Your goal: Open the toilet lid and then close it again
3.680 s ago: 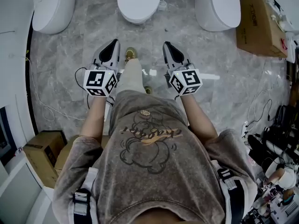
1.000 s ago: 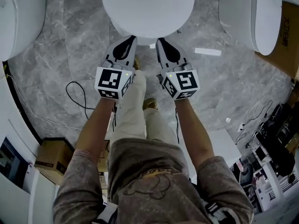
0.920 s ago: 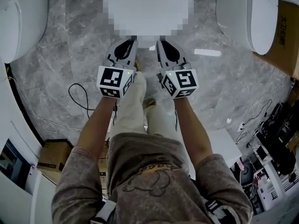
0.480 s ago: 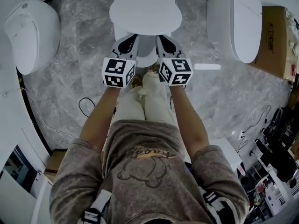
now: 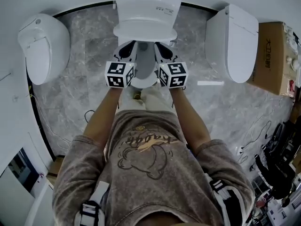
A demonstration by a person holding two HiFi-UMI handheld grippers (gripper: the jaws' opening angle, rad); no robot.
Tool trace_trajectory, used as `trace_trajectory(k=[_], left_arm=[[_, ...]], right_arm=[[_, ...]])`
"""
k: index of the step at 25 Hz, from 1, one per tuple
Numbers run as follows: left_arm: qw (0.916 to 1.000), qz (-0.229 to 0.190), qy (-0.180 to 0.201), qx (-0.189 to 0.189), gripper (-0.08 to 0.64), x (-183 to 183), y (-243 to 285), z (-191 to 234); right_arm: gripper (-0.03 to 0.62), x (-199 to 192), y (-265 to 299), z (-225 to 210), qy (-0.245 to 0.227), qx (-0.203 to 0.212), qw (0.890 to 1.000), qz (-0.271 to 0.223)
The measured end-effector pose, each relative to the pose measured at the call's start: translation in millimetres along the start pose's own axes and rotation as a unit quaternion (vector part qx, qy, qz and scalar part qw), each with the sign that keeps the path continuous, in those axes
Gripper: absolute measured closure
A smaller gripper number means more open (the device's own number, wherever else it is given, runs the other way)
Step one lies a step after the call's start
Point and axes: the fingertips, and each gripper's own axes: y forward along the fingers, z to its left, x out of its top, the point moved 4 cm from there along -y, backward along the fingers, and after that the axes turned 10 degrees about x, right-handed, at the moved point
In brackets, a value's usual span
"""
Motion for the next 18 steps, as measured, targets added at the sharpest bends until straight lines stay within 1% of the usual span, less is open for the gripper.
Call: trace_trajectory(k=[3, 7, 12, 18], left_arm=[[0.9999, -0.013, -0.001, 0.005, 0.551, 19, 16, 8], [0.9999, -0.009, 0.005, -0.002, 0.551, 43, 37, 16], [0.9992, 0.001, 0.028, -0.026, 0.551, 72, 67, 22], [0.9978, 0.015, 0.046, -0.044, 0.551, 85, 89, 28]], right_arm=[[0.566, 21, 13, -11, -0.02, 0.007, 1.0, 0.007], [0.566, 45, 28, -26, -0.023, 0.006, 1.0, 0.008], [0.566, 75, 43, -48, -0.023, -0.015, 1.0, 0.008], [0.566, 90, 56, -62, -0.019, -0.038, 0.999, -0.007]])
